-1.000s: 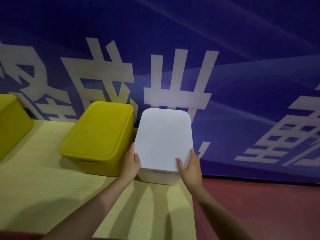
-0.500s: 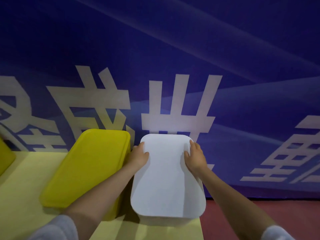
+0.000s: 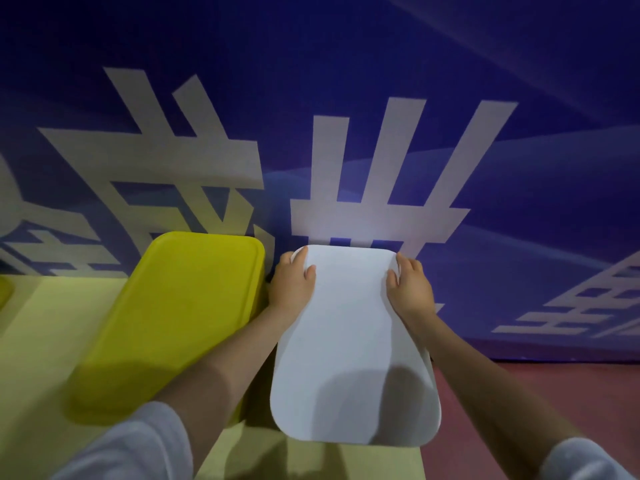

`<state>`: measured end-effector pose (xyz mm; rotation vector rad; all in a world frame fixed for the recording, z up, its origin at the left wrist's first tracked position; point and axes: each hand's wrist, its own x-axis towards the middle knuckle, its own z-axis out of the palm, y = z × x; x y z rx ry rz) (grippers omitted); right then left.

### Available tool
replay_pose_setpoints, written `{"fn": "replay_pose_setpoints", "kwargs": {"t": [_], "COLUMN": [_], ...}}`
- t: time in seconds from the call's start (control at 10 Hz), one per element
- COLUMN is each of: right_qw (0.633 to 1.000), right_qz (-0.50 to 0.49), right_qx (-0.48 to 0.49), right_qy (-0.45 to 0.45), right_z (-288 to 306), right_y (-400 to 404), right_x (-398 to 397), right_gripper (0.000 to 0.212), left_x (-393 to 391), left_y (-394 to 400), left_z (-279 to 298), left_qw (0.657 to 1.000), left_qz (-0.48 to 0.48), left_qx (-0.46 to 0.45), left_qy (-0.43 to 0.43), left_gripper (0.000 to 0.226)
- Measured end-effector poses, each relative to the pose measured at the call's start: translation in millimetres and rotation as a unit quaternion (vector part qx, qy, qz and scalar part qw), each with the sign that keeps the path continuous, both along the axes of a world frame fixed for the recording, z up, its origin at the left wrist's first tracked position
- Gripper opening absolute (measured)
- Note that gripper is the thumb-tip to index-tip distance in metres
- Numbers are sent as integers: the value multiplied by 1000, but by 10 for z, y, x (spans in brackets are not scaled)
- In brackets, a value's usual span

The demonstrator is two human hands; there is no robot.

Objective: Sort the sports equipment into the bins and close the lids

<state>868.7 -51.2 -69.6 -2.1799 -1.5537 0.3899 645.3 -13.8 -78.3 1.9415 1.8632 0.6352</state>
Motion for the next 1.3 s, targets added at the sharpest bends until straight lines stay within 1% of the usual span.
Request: {"fn": "replay_pose_setpoints", "kwargs": {"t": [0.1,0.2,0.3,0.4,0.5,0.6,0.7,0.8,0.9,1.0,1.1,1.2,1.3], "right_qw": [1000,999,997,994,989,987,990,991,992,992,993,993,998], "right_qz": [-9,18,47,44,22,9,10,20,32,25,25,35,27], "right_qx": [-19,-47,-36,-37,-6,11,3,1,-1,-14,-14,-34,-21], "right_qy": [1,8,43,88,148,160,140,131,124,120,110,108,51], "right_z": [22,-57,-83,-88,-82,-49,-25,-24,-3,29,-28,15,-44], "right_y": [-207,-684,-1267,-1709,-1934,-1963,-1964,-1947,-1835,-1718,-1714,-1640,-1625], "right_x": [-41,-63,-54,-99,-194,-236,-268,-354,-444,-518,-549,-543,-474], "right_gripper": [44,53,59,59,57,56,56,57,56,56,57,57,57], "left_x": [-19,-115,-224,-217,-172,-153,-156,-227,-287,-329,-391,-479,-530], "left_y": [-212,-668,-1134,-1477,-1705,-1775,-1783,-1803,-1751,-1612,-1586,-1504,-1439], "left_z": [57,9,-91,-112,-53,34,61,68,51,67,106,257,400], "left_qw": [998,998,992,986,988,988,985,979,965,959,966,982,996], "left_qz": [-15,-52,-92,-91,-61,-55,-57,-41,-41,-58,-78,-90,-80], "left_qx": [20,1,1,-8,-20,-23,-33,-11,11,6,-3,-34,-29], "left_qy": [55,47,82,142,144,143,161,200,257,279,246,160,23], "left_gripper": [46,51,56,59,57,56,56,55,55,56,54,52,41]}}
